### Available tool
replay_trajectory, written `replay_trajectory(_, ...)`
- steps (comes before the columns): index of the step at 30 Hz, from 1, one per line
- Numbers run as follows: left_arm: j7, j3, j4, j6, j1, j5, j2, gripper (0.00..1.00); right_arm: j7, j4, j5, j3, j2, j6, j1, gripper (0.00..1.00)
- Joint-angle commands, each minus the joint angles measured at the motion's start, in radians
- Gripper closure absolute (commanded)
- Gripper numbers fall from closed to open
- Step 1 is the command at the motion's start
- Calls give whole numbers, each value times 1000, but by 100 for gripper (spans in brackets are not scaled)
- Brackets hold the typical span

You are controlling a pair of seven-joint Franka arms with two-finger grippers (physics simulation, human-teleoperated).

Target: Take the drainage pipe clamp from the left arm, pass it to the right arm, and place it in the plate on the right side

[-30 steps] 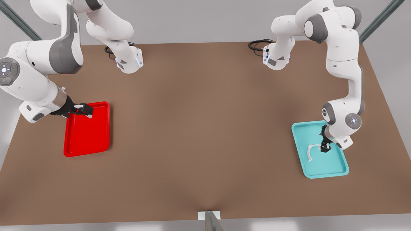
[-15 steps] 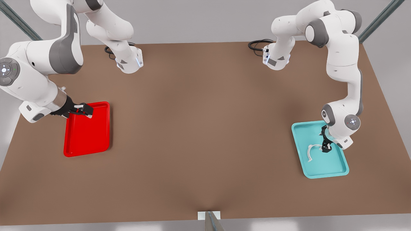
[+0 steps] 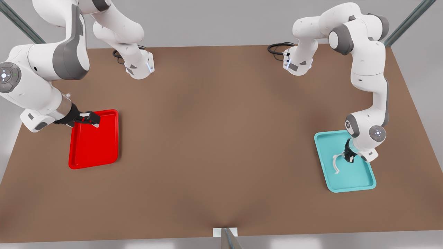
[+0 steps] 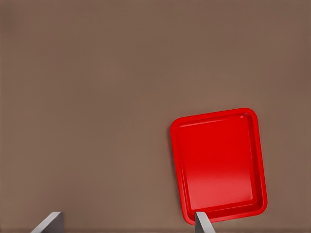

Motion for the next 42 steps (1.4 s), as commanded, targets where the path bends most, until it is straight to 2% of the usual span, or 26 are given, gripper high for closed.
replay_trajectory(1, 30, 0, 0, 4, 0, 0, -1, 75, -1, 1, 0, 1, -1, 0, 0, 0)
replay_trajectory(2, 30, 0, 0, 4, 0, 0, -1, 79, -3, -1, 0, -1, -1, 0, 0, 0)
replay_trajectory(7, 113, -18, 25, -32, 2, 1, -15, 79, -3, 1, 0, -1, -1, 0, 0, 0)
replay_trajectory(10, 131, -44, 124, -250, -9, -2, -65, 79, -3, 1, 0, -1, -1, 0, 0, 0)
replay_trajectory(12, 122, -124, 246, -440, -17, -21, -81, 79, -3, 1, 0, -1, -1, 0, 0, 0)
replay_trajectory(13, 87, -159, 295, -492, -51, -65, -81, 79, -3, 1, 2, -1, -1, 0, 0, 0)
replay_trajectory(15, -107, -161, 412, -542, -218, -83, -52, 79, -1, 1, 2, -1, -1, 0, 0, 0)
replay_trajectory(18, -220, -166, 487, -542, -373, -195, -47, 79, -1, -1, 2, -1, -1, 0, 0, 0)
replay_trajectory(22, -216, -190, 603, -535, -509, -204, -29, 79, 30, 1, 3, 4, -3, -19, 2, 0)
replay_trajectory(25, -199, -336, 666, -465, -512, -204, -9, 79, 77, 28, 0, 5, 25, -3, 0, 0)
replay_trajectory(26, -197, -339, 677, -457, -541, -201, -9, 79, 146, 70, -3, 8, 65, -3, 5, 0)
replay_trajectory(28, -180, -340, 685, -440, -589, -201, -9, 79, 161, 68, 3, 11, 105, 32, 44, 0)
replay_trajectory(32, -239, -357, 697, -439, -638, -210, 7, 79, 410, 67, 2, 11, 146, 61, 183, 0)
replay_trajectory(37, -280, -374, 695, -440, -652, -210, 14, 79, 784, -54, 3, 105, 152, 156, 216, 0)
replay_trajectory(42, -294, -376, 695, -462, -672, -292, 36, 79, 932, -65, 3, 117, 188, 211, 287, 0)
